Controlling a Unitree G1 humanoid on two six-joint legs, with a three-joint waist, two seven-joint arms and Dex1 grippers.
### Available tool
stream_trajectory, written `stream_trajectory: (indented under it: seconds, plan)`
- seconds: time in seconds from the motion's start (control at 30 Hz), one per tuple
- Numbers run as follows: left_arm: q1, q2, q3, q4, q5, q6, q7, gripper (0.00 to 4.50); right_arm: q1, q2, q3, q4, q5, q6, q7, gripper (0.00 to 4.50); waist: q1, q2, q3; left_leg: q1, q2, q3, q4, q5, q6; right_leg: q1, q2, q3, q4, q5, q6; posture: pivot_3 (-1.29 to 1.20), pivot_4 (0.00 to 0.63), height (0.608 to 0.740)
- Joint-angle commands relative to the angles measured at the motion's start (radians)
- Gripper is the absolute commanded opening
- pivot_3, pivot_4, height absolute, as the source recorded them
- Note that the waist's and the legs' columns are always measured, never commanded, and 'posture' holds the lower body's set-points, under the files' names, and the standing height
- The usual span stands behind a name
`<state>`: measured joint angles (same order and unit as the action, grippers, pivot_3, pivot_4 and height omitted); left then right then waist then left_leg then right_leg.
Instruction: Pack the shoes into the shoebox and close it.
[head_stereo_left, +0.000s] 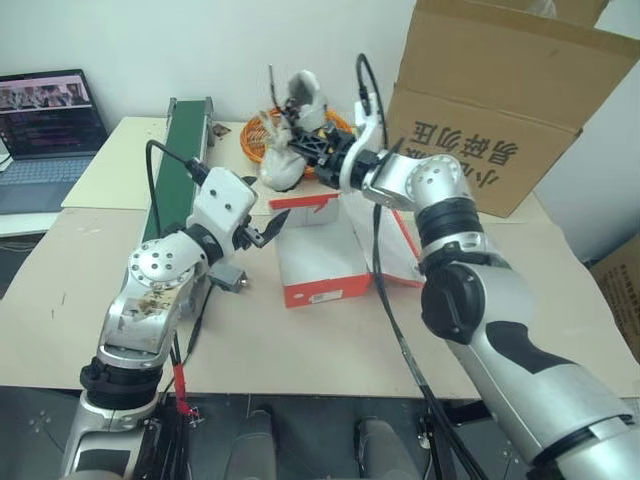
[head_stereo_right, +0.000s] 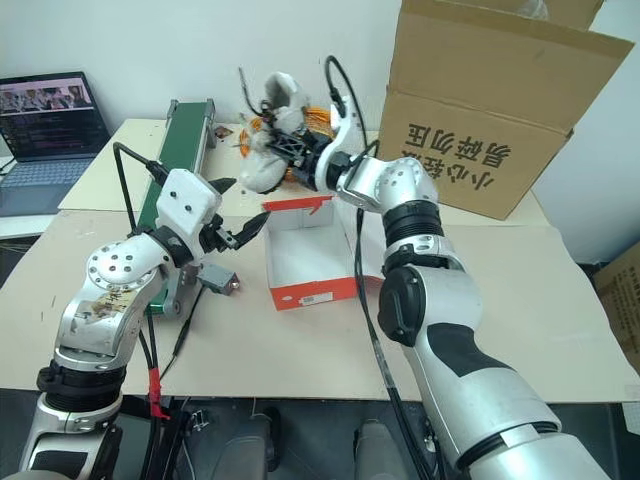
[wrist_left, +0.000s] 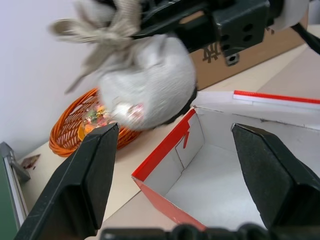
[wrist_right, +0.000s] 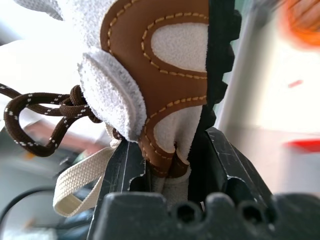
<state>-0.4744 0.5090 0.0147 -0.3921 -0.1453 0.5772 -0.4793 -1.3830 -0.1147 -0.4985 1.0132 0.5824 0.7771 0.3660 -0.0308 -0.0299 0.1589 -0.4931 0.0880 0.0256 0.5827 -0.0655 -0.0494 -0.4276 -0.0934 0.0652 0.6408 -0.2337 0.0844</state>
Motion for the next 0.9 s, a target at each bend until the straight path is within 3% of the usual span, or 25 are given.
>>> stream_trajectory:
  seconds: [0.03, 0.23, 0.43, 0.57, 0.9]
  plan:
    - [-0.002, -0.001, 0.058, -0.041, 0.008, 0.010, 0.052, 3.87, -0.004, -0.135, 0.089, -0.102, -0.104, -0.076, -0.004, 1.00, 0.003, 0.000, 0.000, 0.000, 0.000, 0.000, 0.000, 0.000, 0.000, 0.000, 0.000, 0.000, 0.000, 0.000, 0.000, 0.00, 0.150, 0.721]
    - [0.047, 0.024, 0.090, -0.043, 0.020, 0.017, 0.081, 3.87, 0.097, -0.308, 0.325, -0.482, -0.132, 0.320, 0.082, 1.00, 0.009, 0.003, 0.002, -0.005, -0.001, 0.000, -0.001, 0.000, 0.000, -0.009, -0.001, 0.001, 0.003, -0.001, -0.001, 0.00, 0.150, 0.721]
    - [0.072, 0.004, 0.068, -0.060, 0.019, 0.030, 0.086, 3.87, 0.147, -0.310, 0.376, -0.668, -0.090, 0.608, 0.070, 1.00, -0.010, 0.003, 0.002, 0.000, 0.000, 0.000, -0.002, 0.000, 0.000, -0.008, 0.001, 0.002, 0.007, -0.002, -0.003, 0.00, 0.150, 0.721]
    - [0.076, -0.008, 0.058, -0.066, 0.021, 0.033, 0.089, 3.87, 0.145, -0.277, 0.430, -0.657, -0.111, 0.684, 0.072, 1.00, -0.007, 0.003, 0.002, -0.001, 0.000, 0.000, 0.000, 0.000, 0.000, -0.007, 0.000, 0.002, 0.007, -0.002, -0.002, 0.00, 0.150, 0.721]
    - [0.095, -0.028, 0.046, -0.091, 0.021, 0.043, 0.100, 3.87, 0.091, -0.210, 0.552, -0.415, -0.192, 0.581, 0.133, 1.00, 0.005, 0.003, 0.002, -0.001, -0.001, 0.000, 0.000, 0.002, 0.002, -0.007, 0.001, 0.002, 0.006, -0.002, -0.002, 0.00, 0.150, 0.721]
